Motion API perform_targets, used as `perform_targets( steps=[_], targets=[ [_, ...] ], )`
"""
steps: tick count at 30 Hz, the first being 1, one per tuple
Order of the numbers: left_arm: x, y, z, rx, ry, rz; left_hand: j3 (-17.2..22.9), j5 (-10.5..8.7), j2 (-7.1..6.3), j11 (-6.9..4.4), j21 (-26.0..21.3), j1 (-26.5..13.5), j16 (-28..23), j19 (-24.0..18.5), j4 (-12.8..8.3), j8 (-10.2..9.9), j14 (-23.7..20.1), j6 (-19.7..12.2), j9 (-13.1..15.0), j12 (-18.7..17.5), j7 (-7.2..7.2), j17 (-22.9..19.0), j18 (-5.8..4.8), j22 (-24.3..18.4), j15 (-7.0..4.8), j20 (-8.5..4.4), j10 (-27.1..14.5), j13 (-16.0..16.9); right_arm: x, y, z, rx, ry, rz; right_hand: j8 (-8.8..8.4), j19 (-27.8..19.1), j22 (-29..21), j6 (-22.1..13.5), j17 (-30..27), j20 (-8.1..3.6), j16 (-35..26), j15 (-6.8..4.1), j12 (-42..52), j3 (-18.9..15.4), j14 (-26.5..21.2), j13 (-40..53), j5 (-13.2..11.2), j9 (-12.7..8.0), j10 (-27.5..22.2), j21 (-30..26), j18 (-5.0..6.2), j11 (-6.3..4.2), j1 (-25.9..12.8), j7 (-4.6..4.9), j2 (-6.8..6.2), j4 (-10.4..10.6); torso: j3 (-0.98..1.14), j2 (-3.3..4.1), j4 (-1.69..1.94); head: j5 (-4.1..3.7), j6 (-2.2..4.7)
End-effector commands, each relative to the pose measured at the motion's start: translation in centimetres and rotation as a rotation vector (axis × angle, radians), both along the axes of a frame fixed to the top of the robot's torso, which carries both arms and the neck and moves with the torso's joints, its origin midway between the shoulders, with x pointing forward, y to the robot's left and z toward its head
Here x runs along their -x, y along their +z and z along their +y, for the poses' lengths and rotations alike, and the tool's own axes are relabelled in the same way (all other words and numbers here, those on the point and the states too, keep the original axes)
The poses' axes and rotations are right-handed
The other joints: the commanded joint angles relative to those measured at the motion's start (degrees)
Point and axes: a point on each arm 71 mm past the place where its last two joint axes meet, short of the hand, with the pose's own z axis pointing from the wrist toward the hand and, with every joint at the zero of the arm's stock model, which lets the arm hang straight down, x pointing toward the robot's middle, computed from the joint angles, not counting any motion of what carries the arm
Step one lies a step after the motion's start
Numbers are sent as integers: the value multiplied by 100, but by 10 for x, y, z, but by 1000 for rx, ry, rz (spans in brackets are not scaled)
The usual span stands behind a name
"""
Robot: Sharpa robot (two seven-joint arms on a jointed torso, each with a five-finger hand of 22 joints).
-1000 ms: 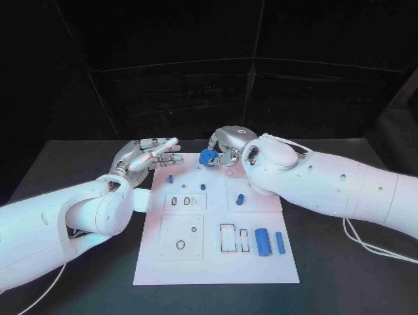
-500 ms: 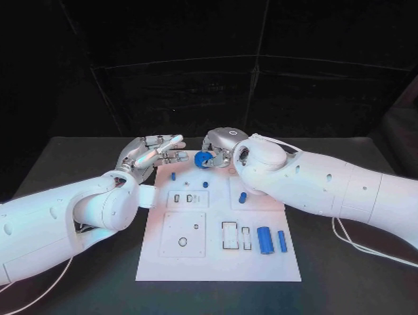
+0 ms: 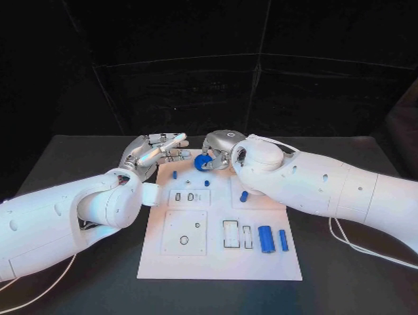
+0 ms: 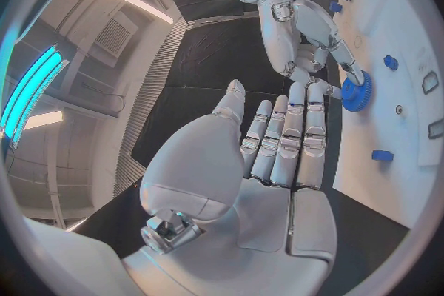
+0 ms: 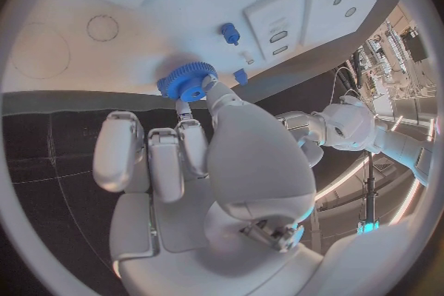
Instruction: Assemble the parts on the task board
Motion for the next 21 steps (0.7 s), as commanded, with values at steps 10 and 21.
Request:
perform_targets(
  steps=[10,21],
  targets=[
    [0,2,-4,8,-23,-11,3,29,36,-6,-30,-15,-29,35,-17,-31,-35,-47,-5,-40,47,7,68,-8,29,15,-47,-6,-3,-7,3,43,-19,30,-340,-1,41,-404,819,97,7,119,-131,-198,451,98,-590,-12,-74,50,-96,115,-366,91,-128,167,2,0,8,32,-26],
    [-1,1,-3,6,-20,-8,2,29,36,-4,-32,-20,-31,35,-17,-34,-36,-50,-5,-42,48,8,68,-8,30,16,-51,-7,-2,-10,3,65,-14,53,-469,-1,62,-544,832,140,13,164,-152,-317,453,91,-592,-4,-93,63,-99,166,-451,146,-178,257,3,-2,-6,46,-41]
  ],
)
